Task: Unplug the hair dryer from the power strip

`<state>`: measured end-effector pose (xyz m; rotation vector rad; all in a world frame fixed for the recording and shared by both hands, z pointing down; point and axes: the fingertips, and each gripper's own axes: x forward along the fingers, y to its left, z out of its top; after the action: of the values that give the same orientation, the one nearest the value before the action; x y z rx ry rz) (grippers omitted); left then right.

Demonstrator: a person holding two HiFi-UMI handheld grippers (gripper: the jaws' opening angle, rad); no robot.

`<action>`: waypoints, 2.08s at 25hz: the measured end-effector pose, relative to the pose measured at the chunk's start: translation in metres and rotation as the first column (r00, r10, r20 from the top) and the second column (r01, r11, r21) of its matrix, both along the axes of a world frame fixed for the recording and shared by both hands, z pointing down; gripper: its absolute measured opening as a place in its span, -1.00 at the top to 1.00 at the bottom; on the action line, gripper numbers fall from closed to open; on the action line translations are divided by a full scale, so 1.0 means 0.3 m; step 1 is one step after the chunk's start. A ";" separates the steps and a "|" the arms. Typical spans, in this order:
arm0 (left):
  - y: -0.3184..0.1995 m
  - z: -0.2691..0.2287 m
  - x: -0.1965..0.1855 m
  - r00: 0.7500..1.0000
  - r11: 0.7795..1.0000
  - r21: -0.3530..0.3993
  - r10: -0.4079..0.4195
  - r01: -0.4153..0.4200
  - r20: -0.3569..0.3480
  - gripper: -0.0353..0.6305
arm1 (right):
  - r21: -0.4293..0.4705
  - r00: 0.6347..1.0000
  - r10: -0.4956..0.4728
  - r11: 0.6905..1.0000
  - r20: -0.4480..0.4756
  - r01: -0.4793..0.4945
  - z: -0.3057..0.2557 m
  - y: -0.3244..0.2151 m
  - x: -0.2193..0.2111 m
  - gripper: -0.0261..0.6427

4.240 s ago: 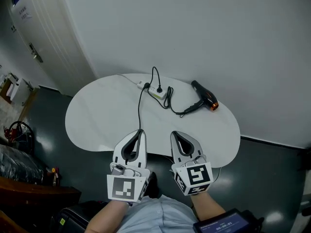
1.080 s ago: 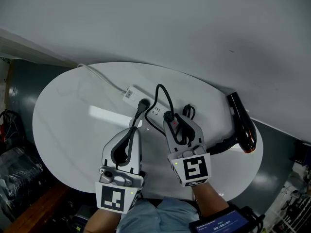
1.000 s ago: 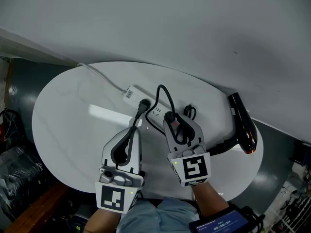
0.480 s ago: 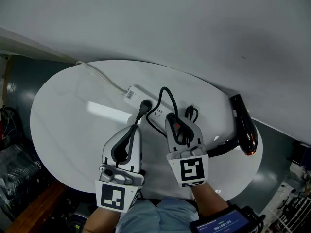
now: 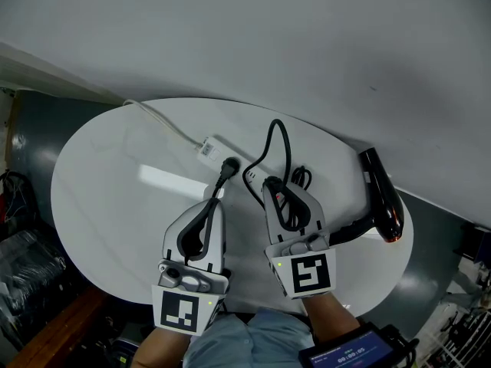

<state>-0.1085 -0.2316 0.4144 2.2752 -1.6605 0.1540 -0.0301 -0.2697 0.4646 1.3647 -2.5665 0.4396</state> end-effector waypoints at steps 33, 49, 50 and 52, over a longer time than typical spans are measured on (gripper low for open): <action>0.396 -0.251 0.363 0.931 0.905 0.220 0.350 -0.365 0.106 0.90 | -0.098 0.933 0.358 0.928 -0.037 -0.360 0.014 0.591 0.462 0.65; 0.499 -0.569 0.272 0.958 0.847 0.449 0.266 -0.285 0.106 0.90 | 0.210 0.941 0.338 0.919 0.014 -0.333 -0.453 0.615 0.395 0.67; 0.497 -0.593 0.259 0.962 0.843 0.463 0.250 -0.273 0.111 0.90 | 0.237 0.944 0.329 0.916 0.015 -0.323 -0.491 0.609 0.383 0.69; 0.489 -0.634 0.233 0.968 0.837 0.487 0.222 -0.252 0.119 0.90 | 0.289 0.950 0.312 0.908 0.022 -0.304 -0.564 0.597 0.358 0.72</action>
<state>-0.0388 -0.0849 0.2243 2.8866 -1.5740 -0.1834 0.0772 -0.0905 0.2955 1.8774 -2.4714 0.0897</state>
